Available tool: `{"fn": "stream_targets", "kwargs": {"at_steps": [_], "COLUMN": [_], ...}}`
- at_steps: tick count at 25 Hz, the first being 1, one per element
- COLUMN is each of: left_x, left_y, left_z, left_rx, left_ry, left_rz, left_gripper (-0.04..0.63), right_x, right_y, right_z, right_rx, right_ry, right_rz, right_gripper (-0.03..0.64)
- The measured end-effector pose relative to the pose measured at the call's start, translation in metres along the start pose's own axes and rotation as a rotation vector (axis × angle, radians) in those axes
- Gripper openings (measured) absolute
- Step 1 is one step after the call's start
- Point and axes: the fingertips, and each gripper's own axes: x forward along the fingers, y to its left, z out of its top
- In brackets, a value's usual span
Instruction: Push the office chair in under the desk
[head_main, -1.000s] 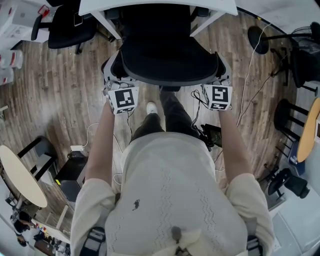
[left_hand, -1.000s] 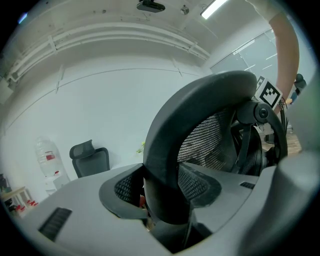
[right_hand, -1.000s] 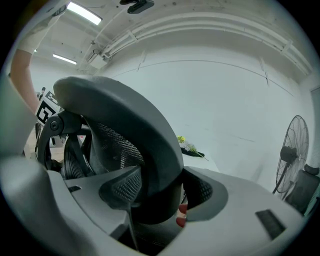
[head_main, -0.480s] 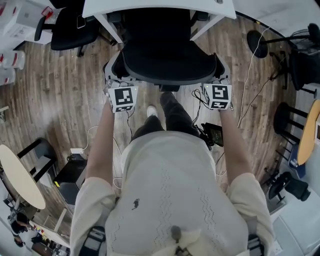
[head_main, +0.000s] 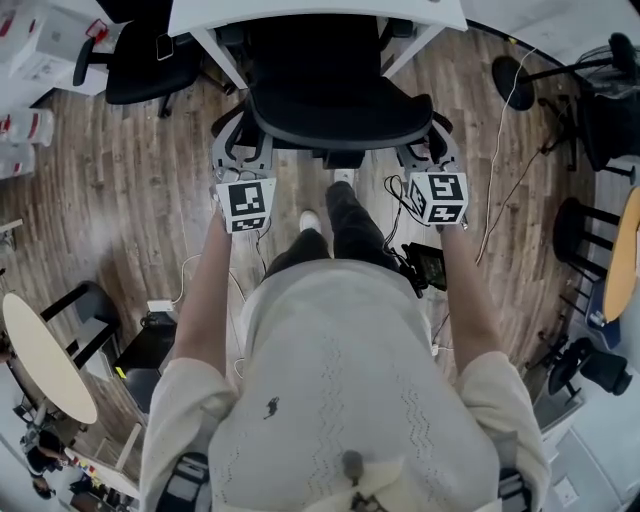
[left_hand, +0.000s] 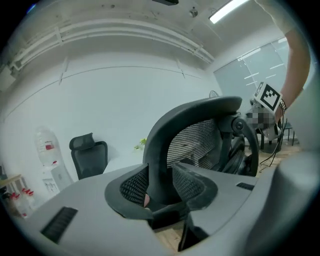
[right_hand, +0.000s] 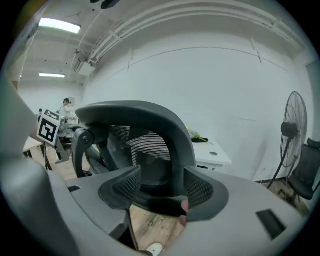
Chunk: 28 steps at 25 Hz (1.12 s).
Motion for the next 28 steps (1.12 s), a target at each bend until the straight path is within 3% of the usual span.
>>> {"fn": "stream_targets", "kwargs": {"at_steps": [8,11,19,28], "left_x": [-0.062,-0.083,-0.145,-0.201], "left_y": [-0.028,-0.041,-0.079,-0.076], "left_z": [0.023,0.035,0.072,0.109], "left_rx": [-0.074,-0.123,-0.282,-0.245], "left_ry": [-0.06,-0.09,-0.131,-0.17], "left_rz": [-0.027,-0.049,-0.211,-0.172], "left_gripper": [0.058,0.041,0.023,0.021], "right_x": [-0.069,-0.093,-0.154,-0.212], "right_y": [0.033,0.048,0.093,0.132], "right_z": [0.005,0.013,0.037,0.079], "right_rx": [0.162,0.189,0.229,0.206], "right_ry": [-0.045,-0.073,-0.153,-0.237], "right_rz": [-0.018,-0.022,0.015,0.058], "right_gripper": [0.076,0.019,0.008,0.008]}}
